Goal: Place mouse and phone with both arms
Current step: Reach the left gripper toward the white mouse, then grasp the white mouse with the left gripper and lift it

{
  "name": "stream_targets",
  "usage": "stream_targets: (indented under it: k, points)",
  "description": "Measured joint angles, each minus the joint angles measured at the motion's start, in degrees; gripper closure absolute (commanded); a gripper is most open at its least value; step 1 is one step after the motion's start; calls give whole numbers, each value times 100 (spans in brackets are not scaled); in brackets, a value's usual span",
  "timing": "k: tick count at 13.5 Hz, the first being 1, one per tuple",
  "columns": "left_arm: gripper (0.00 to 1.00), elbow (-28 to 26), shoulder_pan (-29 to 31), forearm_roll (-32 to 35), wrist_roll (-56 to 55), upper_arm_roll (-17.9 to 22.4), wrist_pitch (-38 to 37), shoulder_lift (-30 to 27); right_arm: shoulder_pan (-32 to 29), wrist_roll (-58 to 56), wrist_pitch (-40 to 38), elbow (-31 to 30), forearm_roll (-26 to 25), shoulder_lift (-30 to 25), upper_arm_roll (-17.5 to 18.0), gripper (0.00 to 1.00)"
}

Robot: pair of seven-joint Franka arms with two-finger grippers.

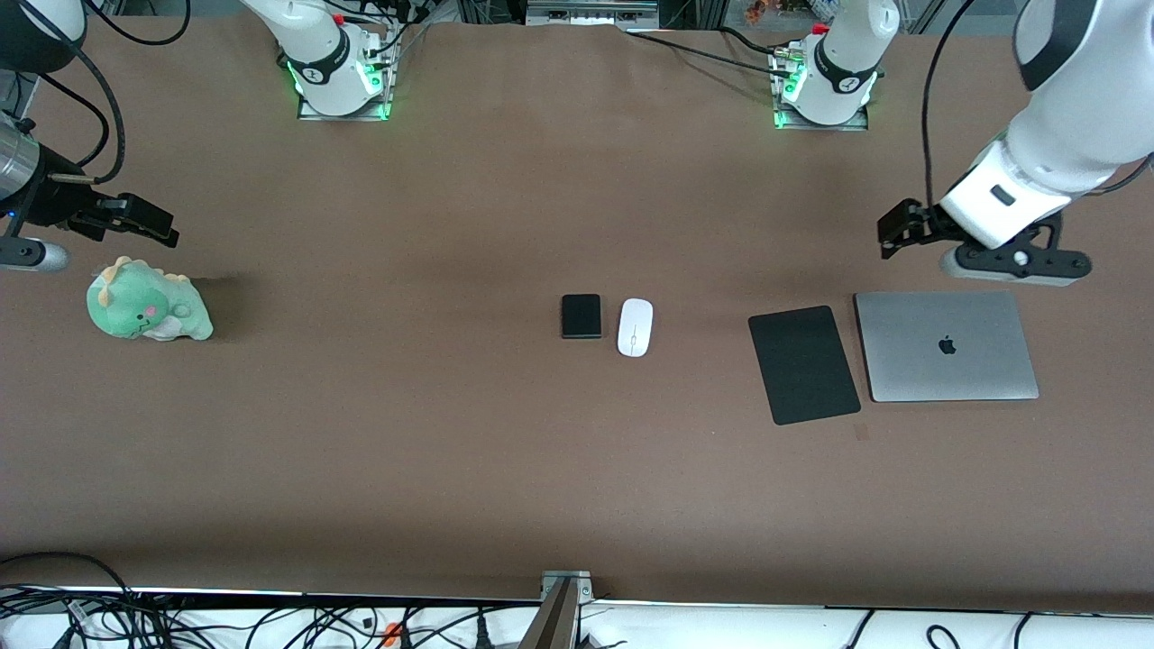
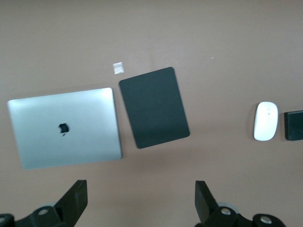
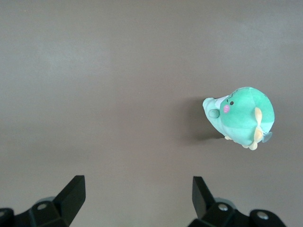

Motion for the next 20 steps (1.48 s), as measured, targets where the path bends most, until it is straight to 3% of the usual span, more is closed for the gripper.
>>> stream_targets:
  k: [6, 11, 20]
  points:
    - [0, -482, -494, -11, -1604, -570, 1665, 859, 114, 0, 60, -5, 2, 362, 10, 0]
    - [0, -592, -1255, -11, -2418, -642, 2869, 1731, 157, 0, 367, -6, 2, 734, 11, 0]
    - [0, -588, -2009, 101, -2474, -619, 3655, 2967, 234, 0, 722, -7, 2, 1176, 17, 0]
